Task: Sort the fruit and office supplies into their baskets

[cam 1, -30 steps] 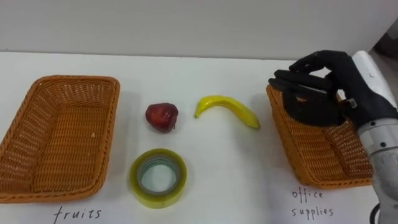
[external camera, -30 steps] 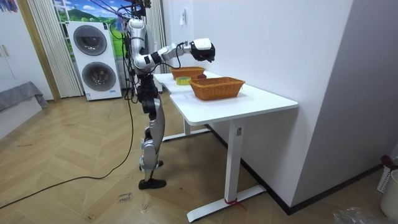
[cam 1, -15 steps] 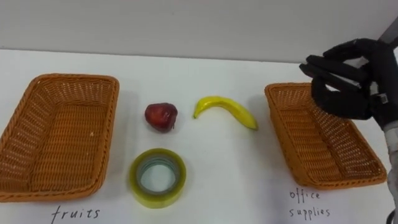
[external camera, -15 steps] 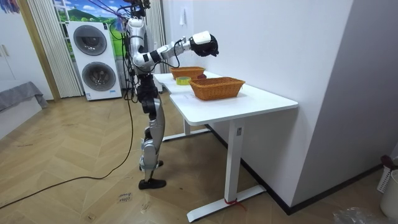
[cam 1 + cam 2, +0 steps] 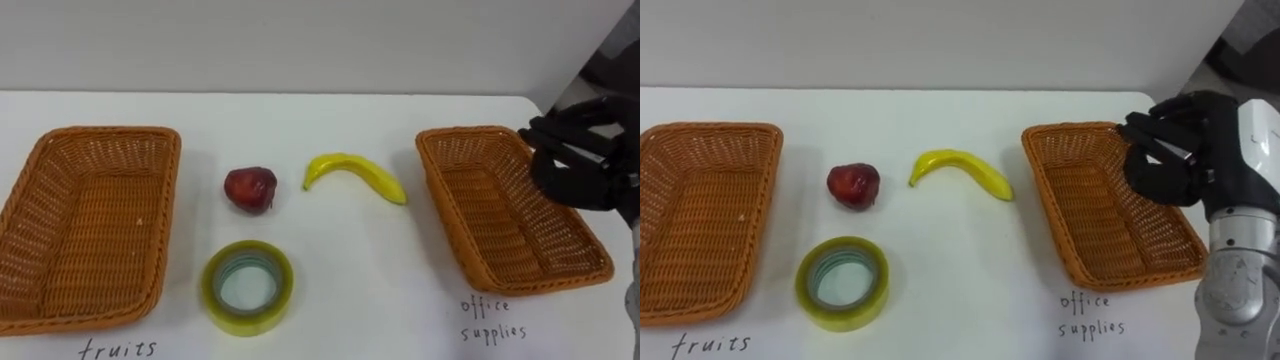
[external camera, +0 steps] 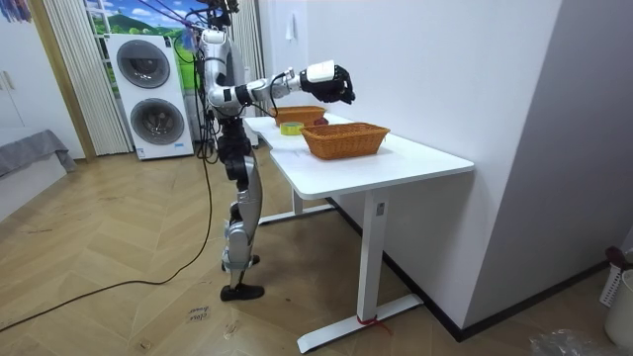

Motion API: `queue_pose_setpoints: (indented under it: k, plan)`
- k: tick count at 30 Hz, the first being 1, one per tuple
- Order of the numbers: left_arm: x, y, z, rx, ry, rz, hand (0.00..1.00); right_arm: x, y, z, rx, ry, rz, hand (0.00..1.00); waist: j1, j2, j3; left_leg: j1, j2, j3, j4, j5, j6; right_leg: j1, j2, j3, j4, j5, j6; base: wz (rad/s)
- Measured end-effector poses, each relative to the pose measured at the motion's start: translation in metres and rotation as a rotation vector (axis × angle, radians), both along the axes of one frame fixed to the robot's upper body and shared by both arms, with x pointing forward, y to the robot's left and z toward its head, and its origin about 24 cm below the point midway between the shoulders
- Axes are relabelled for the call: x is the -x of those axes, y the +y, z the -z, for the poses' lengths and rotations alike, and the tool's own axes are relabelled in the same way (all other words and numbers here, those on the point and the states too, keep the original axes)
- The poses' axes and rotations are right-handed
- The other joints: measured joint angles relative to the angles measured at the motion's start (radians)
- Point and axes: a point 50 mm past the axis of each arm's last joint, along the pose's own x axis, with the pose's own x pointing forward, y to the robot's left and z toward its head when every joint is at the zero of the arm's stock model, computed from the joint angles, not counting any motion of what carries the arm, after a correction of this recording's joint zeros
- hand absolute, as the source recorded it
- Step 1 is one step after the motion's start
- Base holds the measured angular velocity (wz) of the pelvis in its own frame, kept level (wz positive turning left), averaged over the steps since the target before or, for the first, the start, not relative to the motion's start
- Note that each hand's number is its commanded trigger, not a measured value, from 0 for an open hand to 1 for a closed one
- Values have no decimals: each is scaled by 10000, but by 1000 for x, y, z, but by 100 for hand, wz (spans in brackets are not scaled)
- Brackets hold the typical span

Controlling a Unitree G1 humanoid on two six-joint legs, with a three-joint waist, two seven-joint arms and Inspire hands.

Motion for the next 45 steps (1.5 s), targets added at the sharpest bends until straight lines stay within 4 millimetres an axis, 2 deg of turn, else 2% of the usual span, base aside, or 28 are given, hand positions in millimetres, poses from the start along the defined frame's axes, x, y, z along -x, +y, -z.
queue_pose_setpoints:
  k: [5, 11, 12, 14, 15, 26, 45]
  plan:
    - [1, -1, 0, 13, 113, -43, 0, 8, -5, 15, -125, 701, 256, 100, 6, 40, -10, 18, -4, 1, 3, 1, 1, 2, -4, 30, 11, 0, 0, 0]
    - [-2, -3, 1, 23, 49, 176, 0, 7, -1, 18, -164, 824, 79, 100, 40, 17, -4, 29, -3, 35, 5, 0, 0, -29, 15, 157, 19, 0, -1, -4]
    - [-2, -3, 1, 35, 51, 189, 0, 6, 1, 19, -175, 858, 20, 83, 40, 15, -5, 31, -5, 37, 3, 0, 0, -31, 15, 155, 20, 1, -2, -4]
    - [-3, -4, 1, 20, 27, 199, 0, 5, 4, 23, -245, 1069, -165, 21, 39, 4, -10, 41, -9, 37, 4, 0, 1, -24, 13, 155, 21, 2, -3, 0]
    - [-3, -3, 1, 13, 11, 203, 0, 5, 5, 24, -261, 1118, -187, 0, 40, 1, -10, 41, -11, 37, 4, 0, 1, -24, 12, 156, 21, 2, -3, 0]
    - [-6, -3, 0, -73, -133, 232, 0, 5, 4, 29, -409, 1416, -243, 0, 306, -17, 16, 39, -13, 65, 4, 2, 2, -18, 5, 179, 7, 1, -2, 0]
    - [-5, -4, 0, -11, -120, 221, 0, 3, 5, 29, -452, 1502, -404, 0, 299, -45, 41, 31, -11, 65, -27, 1, 2, -36, 14, 155, 8, 1, -2, 0]
